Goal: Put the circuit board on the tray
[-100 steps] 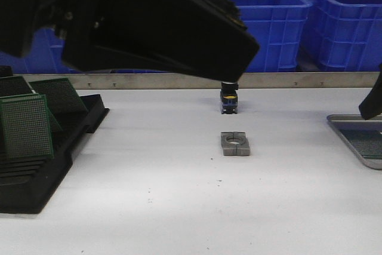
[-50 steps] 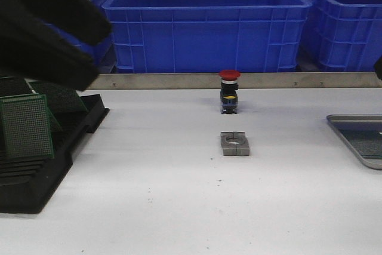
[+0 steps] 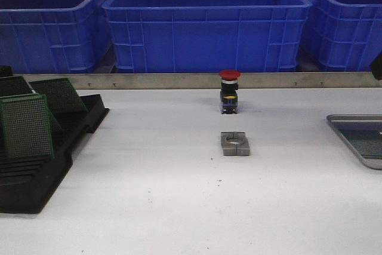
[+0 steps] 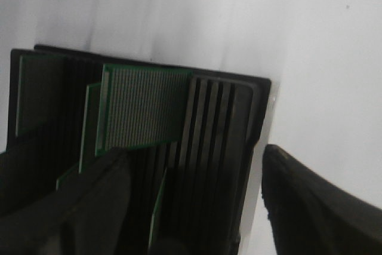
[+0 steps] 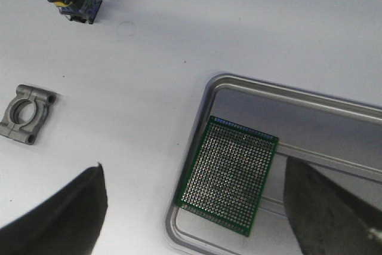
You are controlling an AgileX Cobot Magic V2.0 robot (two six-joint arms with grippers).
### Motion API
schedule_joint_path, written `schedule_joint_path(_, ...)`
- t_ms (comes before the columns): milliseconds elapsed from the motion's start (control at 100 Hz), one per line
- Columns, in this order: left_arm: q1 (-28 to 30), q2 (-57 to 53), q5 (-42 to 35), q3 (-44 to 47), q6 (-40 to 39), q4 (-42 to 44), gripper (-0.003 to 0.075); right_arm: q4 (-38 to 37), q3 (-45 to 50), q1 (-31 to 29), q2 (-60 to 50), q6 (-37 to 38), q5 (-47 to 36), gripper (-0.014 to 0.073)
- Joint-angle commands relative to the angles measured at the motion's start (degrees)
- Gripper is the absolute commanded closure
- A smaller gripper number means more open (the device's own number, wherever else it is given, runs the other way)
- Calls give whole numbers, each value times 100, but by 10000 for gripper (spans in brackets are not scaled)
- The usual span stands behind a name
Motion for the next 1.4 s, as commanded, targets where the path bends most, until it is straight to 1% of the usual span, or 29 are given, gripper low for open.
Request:
schedule_joint_path(0,107,-139,-98,-137,-183,231,288,129,-154,-42,-209,-54,24,-26)
schedule_joint_path(110,213,-64,-83,-137,-194,689,288,129,-154,-42,-209,-54,80,-26)
schedule_joint_path(230,298,92,-184,-137,-493,1020,288,129,-154,-42,-209,-49,107,-26)
schedule_joint_path(360,352,392,-438,-137,-493,1057,288,129,-154,-42,-209,-49,244,-26)
schedule_joint_path(550,352,899,-1180,-137,-493,1046,288,129,-154,-42,-209,-49,383,-26)
schedule_joint_path(710,352,1265,-1467,-137,-493,1046,294,129,-154,-42,-209,-49,383,-26)
schedule_joint_path(780,352,1394,-1494,-137,-493,1046,325,129,-154,-42,-209,-49,375,-26)
schedule_joint_path(850,352,1506,-1497,-137,-493,1046,383,129,-154,-42,-209,-49,371,-26)
schedule_joint_path(1160,352,1609,-1497,-137,-493,1046,739,129,-154,-42,-209,-49,360,-26)
schedule_joint_path(1270,352,1592,-1444,-137,-493,1046,737,129,-154,-42,-209,-49,360,-26)
schedule_joint_path(1390,352,1482,-1149,-158,-493,1046,737,129,-154,-42,-209,-49,355,-26)
